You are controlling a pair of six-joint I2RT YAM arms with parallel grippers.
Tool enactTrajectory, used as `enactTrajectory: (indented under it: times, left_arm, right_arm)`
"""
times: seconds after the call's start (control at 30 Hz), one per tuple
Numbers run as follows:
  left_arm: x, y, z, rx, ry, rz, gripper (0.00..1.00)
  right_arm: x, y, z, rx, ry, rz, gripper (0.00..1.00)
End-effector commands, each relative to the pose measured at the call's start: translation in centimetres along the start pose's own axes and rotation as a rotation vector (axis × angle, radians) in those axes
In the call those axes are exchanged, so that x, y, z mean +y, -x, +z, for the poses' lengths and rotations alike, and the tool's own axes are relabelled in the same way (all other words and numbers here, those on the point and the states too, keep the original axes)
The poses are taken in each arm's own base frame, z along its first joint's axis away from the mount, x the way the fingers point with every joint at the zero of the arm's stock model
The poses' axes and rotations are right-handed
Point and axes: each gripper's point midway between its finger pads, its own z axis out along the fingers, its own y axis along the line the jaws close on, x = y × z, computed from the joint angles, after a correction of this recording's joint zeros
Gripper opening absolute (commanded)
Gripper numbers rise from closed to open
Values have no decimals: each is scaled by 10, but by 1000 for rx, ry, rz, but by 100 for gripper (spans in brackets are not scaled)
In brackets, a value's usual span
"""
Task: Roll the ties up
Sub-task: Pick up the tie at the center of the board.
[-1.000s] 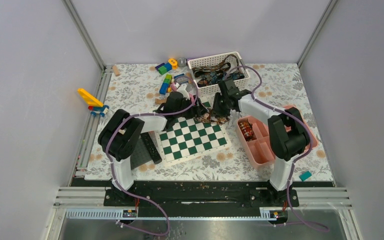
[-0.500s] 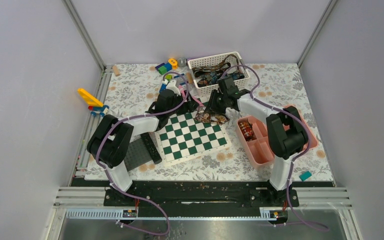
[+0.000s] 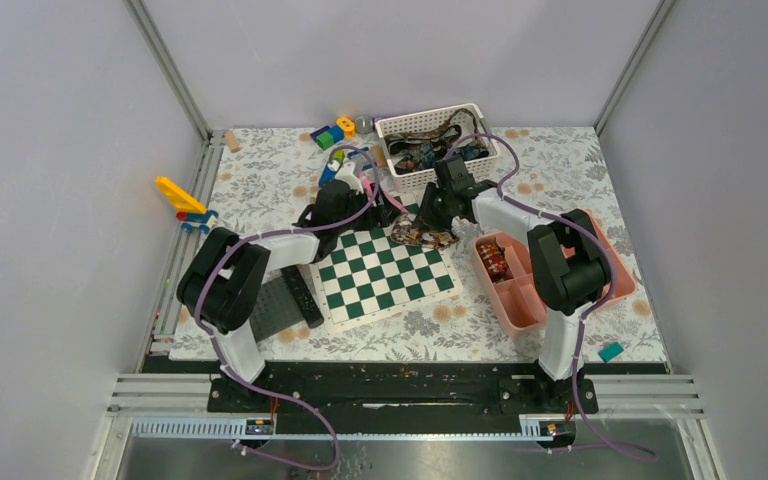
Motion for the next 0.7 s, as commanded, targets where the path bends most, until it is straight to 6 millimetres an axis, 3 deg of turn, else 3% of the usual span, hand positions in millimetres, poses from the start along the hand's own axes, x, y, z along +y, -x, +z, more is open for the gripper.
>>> enactTrajectory:
  times: [0.0, 0.67]
  left_arm:
    - [-21, 13, 10, -25, -107, 2, 74]
    - [-35, -16, 35, 63, -138, -5, 75]
  right_arm:
    - [-16, 5, 0, -36, -64, 34, 30]
    - [-38, -10, -1, -7, -117, 57, 28]
